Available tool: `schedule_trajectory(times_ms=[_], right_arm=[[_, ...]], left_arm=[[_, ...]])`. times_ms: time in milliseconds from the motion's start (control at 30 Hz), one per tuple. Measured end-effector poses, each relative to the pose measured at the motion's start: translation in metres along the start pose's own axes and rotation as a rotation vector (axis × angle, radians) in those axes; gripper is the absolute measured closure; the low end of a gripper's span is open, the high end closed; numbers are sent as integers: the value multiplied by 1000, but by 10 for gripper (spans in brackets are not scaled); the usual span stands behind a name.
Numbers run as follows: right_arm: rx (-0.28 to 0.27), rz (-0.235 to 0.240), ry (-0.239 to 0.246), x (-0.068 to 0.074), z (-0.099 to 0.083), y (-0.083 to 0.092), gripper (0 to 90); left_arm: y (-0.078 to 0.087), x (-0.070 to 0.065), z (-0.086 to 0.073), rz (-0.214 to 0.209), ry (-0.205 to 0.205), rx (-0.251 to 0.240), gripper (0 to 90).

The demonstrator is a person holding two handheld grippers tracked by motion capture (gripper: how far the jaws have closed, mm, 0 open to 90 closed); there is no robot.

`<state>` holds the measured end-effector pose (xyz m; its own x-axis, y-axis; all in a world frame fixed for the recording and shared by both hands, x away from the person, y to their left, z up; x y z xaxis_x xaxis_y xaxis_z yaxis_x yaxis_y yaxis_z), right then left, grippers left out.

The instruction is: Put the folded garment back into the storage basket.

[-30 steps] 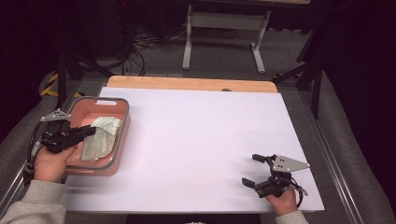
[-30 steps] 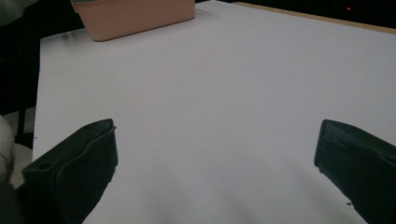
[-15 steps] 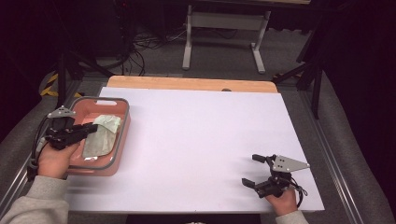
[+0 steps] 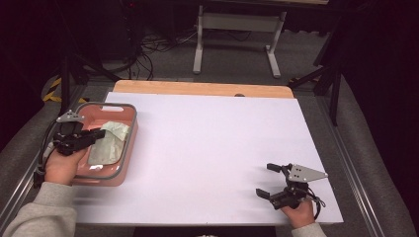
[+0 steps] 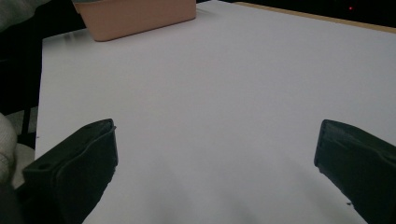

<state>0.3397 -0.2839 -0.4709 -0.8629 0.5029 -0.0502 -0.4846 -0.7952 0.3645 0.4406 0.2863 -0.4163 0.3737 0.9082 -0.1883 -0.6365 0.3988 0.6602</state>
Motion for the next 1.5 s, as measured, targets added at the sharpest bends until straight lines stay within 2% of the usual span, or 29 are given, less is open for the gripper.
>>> schedule_trajectory(times_ms=[367, 467, 567, 800, 867, 933, 1000, 1167, 1300, 1500], right_arm=[[-1, 1, 1, 0, 0, 0, 0], [1, 4, -1, 0, 0, 0, 0], [1, 5, -1, 0, 0, 0, 0], [1, 6, -2, 0, 0, 0, 0], [1, 6, -2, 0, 0, 0, 0], [1, 6, -2, 0, 0, 0, 0], [2, 6, -2, 0, 0, 0, 0], [3, 6, -3, 0, 0, 0, 0], [2, 6, -4, 0, 0, 0, 0], [2, 5, -4, 0, 0, 0, 0]], left_arm=[[-2, 8, -2, 47, 3, 14, 790], [-1, 9, -3, 71, -15, 14, 777], [1, 10, -2, 88, -27, -3, 736], [8, 12, 0, 98, -18, -42, 622], [10, 11, 1, 102, -24, -56, 541], [13, 10, 3, 96, -35, -81, 489], [15, 7, 5, 93, -34, -104, 396], [22, -3, 13, 34, -31, -185, 152], [30, -15, 17, -14, -42, -239, 75], [38, -34, 23, -68, -79, -282, 36]])
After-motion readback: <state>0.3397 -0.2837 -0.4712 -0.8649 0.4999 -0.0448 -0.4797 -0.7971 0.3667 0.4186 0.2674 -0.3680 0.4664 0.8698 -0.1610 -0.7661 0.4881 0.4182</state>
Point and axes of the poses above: each handheld gripper's, and its own axes: y roughly backward along the jaws, z roughly out of its top, x roughly to its left, the point moved 5 cm from there along -y, roughly forward along the jaws, and after that the axes turned 7 degrees about y, right-handed, at the moved point
